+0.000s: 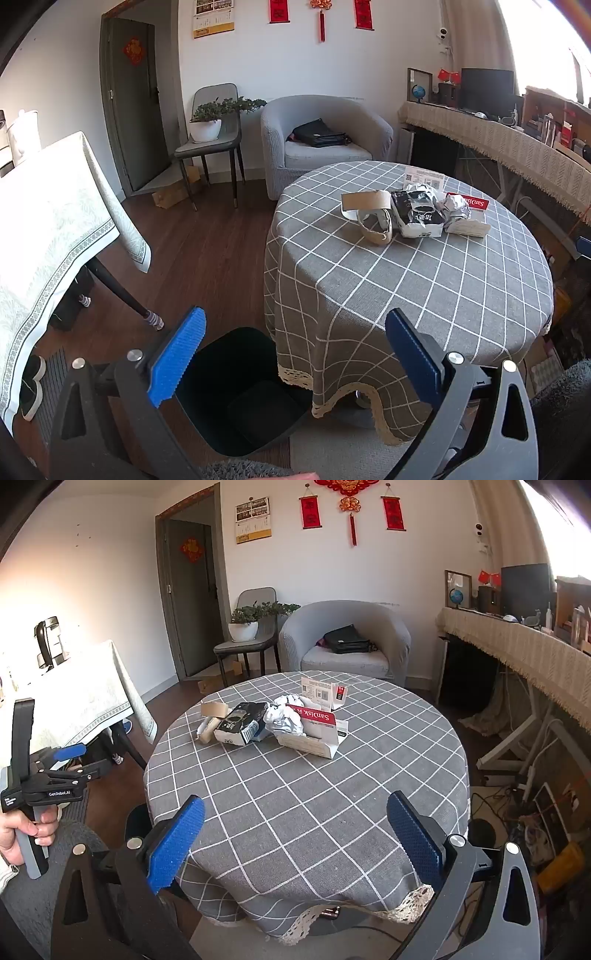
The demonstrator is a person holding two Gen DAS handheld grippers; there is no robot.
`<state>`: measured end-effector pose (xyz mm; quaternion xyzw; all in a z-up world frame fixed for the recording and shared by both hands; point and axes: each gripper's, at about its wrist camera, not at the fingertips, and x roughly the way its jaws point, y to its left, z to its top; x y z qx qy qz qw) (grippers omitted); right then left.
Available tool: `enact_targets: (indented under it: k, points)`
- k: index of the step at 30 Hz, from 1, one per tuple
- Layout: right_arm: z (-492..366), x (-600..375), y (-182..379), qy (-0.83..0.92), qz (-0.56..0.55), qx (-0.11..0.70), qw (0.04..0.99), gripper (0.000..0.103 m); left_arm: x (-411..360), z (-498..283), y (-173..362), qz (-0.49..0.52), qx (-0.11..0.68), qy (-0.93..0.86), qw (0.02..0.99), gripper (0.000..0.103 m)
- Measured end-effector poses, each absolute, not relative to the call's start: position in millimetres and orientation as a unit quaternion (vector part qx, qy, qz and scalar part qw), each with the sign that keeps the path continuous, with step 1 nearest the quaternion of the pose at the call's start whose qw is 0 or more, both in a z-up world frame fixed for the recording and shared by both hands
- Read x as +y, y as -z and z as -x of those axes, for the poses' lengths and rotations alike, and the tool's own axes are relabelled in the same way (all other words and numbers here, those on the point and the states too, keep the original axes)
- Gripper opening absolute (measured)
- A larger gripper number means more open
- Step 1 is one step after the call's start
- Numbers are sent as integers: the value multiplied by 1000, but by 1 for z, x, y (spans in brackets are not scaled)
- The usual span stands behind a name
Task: Collect trash
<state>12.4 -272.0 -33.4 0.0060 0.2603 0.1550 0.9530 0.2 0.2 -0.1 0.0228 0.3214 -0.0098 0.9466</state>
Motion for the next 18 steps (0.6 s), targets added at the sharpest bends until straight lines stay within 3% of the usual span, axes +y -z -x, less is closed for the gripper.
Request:
enact_targets:
  k: [18]
  points:
    - [-14, -270, 37, -154, -6, 262, 953, 100, 2, 1, 0, -22, 320, 10, 947, 99]
